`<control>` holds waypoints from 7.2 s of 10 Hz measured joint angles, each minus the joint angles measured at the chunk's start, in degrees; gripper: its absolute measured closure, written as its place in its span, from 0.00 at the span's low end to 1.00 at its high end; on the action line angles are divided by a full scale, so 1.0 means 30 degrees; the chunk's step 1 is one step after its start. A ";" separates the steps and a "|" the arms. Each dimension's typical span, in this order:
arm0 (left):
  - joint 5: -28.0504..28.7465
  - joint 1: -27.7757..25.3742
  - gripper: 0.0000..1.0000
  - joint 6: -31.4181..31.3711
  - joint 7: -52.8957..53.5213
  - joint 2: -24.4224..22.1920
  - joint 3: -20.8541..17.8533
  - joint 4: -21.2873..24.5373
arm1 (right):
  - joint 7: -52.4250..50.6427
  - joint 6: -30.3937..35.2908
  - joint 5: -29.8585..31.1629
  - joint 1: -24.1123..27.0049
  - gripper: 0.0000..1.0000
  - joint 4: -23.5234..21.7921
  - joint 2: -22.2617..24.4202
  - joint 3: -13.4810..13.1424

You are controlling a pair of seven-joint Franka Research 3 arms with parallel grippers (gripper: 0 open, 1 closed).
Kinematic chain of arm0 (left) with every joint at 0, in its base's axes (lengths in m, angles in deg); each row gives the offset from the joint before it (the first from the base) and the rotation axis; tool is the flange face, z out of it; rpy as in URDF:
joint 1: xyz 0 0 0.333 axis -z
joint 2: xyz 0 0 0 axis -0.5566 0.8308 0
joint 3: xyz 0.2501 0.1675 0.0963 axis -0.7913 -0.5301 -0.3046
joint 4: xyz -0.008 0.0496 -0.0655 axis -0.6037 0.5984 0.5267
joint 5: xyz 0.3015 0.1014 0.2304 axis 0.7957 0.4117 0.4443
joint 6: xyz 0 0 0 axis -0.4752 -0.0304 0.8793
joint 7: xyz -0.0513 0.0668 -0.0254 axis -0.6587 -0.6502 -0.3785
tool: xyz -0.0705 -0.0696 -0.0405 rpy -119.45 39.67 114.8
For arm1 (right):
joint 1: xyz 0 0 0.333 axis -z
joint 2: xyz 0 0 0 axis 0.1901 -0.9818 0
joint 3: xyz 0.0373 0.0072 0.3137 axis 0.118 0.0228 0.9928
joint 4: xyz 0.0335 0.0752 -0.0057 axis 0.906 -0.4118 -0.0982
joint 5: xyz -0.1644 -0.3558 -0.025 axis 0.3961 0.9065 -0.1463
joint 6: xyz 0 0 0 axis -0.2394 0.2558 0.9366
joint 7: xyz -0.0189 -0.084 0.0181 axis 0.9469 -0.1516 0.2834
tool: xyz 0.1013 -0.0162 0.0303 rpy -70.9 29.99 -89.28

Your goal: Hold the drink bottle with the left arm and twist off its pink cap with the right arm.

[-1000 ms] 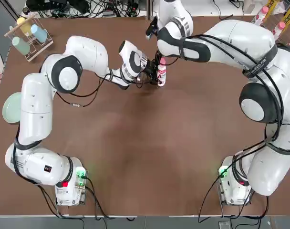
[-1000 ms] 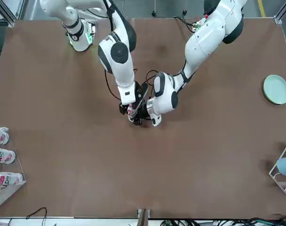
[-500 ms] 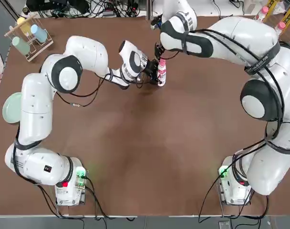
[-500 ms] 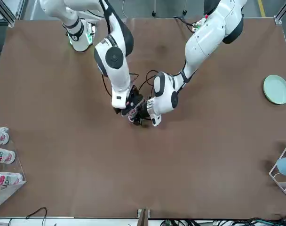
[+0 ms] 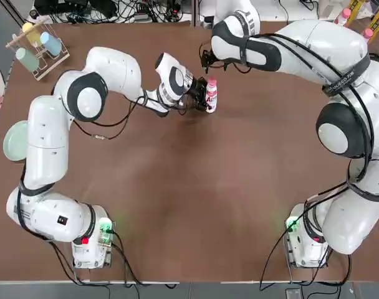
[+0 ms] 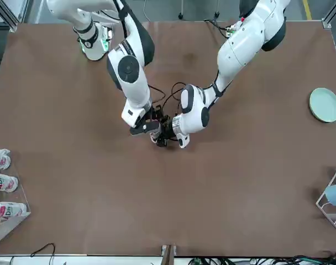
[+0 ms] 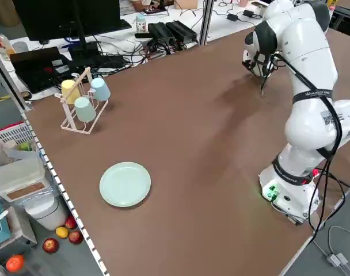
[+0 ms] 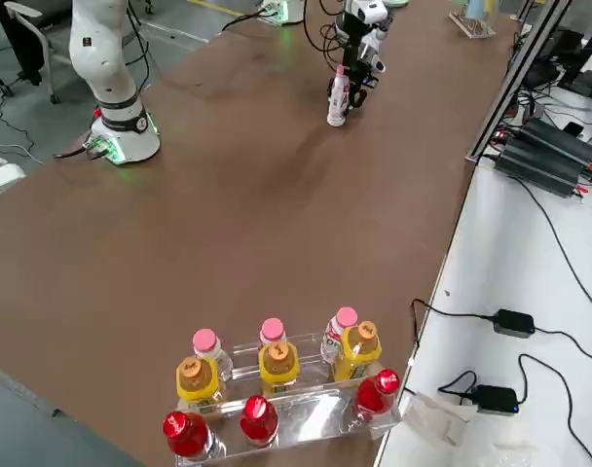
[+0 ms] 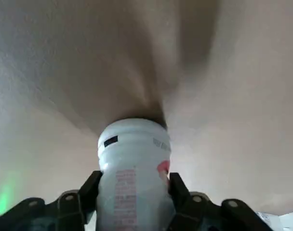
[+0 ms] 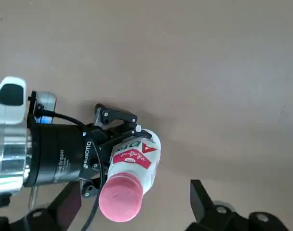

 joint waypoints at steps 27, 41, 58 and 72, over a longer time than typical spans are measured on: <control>0.0000 0.0008 0.37 0.0003 -0.0097 0.0055 0.0009 -0.0057 | 0.2134 -0.0086 -0.1834 -0.0038 0.30 -0.0820 -0.0212 0.0016; 0.0000 0.0012 0.37 0.0003 -0.0112 0.0063 0.0009 -0.0067 | 0.4880 -0.0107 -0.0994 -0.0294 0.33 -0.0625 -0.0210 0.0168; 0.0000 0.0013 0.37 0.0009 -0.0154 0.0086 0.0001 -0.0108 | 0.4914 -0.0085 -0.0991 -0.0284 0.57 -0.0547 -0.0184 0.0104; 0.0000 0.0016 0.37 0.0010 -0.0203 0.0170 0.0016 -0.0222 | 0.4891 -0.0104 -0.0988 -0.0251 0.55 -0.0321 -0.0142 0.0013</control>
